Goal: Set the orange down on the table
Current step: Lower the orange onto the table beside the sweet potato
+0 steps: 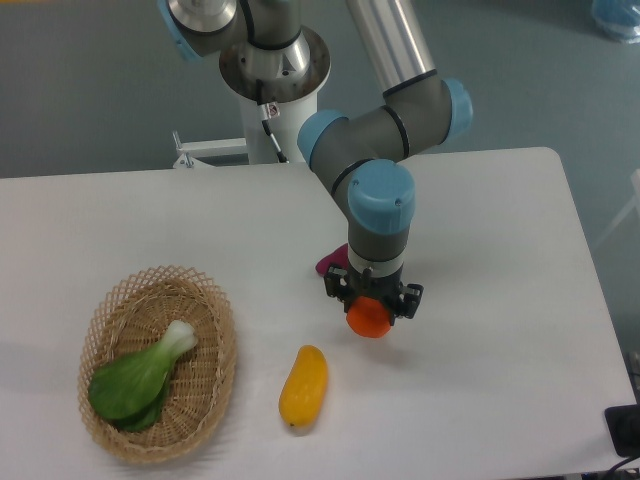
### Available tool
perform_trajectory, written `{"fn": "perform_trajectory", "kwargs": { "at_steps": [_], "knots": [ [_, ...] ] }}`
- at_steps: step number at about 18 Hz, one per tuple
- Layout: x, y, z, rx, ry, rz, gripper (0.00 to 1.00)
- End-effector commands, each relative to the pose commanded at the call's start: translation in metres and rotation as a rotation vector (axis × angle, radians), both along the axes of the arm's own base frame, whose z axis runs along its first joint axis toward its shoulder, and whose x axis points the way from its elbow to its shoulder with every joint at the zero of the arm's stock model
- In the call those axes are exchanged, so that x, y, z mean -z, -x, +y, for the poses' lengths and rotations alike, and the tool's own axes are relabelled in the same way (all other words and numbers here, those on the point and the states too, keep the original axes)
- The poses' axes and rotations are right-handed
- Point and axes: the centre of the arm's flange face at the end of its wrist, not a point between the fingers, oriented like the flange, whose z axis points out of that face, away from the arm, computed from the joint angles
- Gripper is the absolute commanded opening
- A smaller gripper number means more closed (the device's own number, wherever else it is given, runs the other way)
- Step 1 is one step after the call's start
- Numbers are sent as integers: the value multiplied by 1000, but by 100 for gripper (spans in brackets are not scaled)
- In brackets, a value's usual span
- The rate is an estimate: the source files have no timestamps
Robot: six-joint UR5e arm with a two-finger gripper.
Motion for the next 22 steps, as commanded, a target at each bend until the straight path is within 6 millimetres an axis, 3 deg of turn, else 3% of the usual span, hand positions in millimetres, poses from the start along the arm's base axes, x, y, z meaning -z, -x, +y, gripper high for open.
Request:
{"fn": "perform_trajectory", "kwargs": {
  "at_steps": [4, 15, 17, 20, 22],
  "knots": [
    [20, -8, 2, 12, 32, -24, 68],
    [22, -10, 5, 12, 30, -25, 73],
    [22, -10, 5, 12, 30, -25, 78],
    [16, -8, 6, 13, 23, -15, 96],
    [8, -7, 8, 7, 12, -6, 100]
  ]
}}
